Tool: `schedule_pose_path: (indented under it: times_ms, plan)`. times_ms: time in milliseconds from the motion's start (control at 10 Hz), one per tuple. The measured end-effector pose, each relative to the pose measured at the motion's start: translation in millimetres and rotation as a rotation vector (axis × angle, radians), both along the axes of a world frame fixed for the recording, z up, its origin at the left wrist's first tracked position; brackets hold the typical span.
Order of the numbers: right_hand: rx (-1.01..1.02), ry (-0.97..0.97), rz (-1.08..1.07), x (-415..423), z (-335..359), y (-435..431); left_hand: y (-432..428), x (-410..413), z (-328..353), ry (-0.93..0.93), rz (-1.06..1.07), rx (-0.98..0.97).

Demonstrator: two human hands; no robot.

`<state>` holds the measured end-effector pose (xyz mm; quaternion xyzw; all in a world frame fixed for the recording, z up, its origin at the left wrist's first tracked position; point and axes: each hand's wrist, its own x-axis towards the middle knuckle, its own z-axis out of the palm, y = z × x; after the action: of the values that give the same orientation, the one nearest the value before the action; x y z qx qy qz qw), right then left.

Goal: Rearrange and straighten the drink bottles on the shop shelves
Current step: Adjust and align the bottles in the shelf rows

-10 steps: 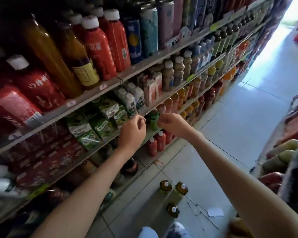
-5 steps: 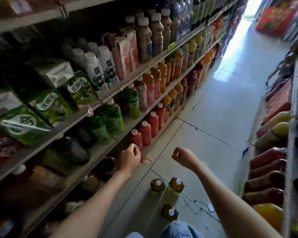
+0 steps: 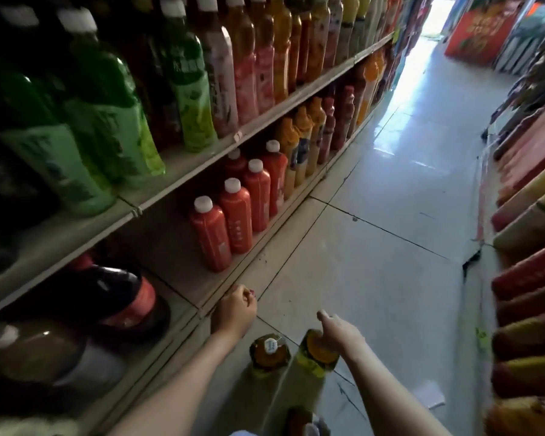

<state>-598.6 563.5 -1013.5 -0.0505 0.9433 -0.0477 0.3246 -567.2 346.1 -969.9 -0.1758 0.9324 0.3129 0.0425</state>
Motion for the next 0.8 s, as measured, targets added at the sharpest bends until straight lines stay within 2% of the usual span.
schedule_pose_path:
  times_ms: [100, 200, 300, 400, 500, 600, 700, 800]
  plan:
    - [0.082, -0.051, 0.009, 11, -47, 5, 11, -3, -55, -0.118, -0.069, 0.046]
    - [0.054, 0.067, 0.034, 10, -68, 10, 23, -3, -96, -0.291, -0.218, 0.067]
    - [0.018, 0.144, 0.071, 13, -64, 12, 41, 2, -119, -0.463, -0.441, -0.166]
    - [-0.157, 0.115, -0.095, 23, -60, 10, 52, -1, -121, -0.481, -0.513, -0.346]
    - [-0.200, 0.140, -0.171, 24, -42, 13, 49, 5, -88, -0.487, -0.499, -0.324]
    - [-0.208, 0.275, -0.143, 24, -4, 19, 41, 6, -60, -0.433, -0.438, -0.301]
    - [-0.281, 0.386, -0.201, 20, 58, 20, 37, -3, -2, -0.336, -0.406, -0.318]
    - [-0.292, 0.391, -0.272, 14, 137, 20, 40, -8, 74, -0.173, -0.367, -0.304]
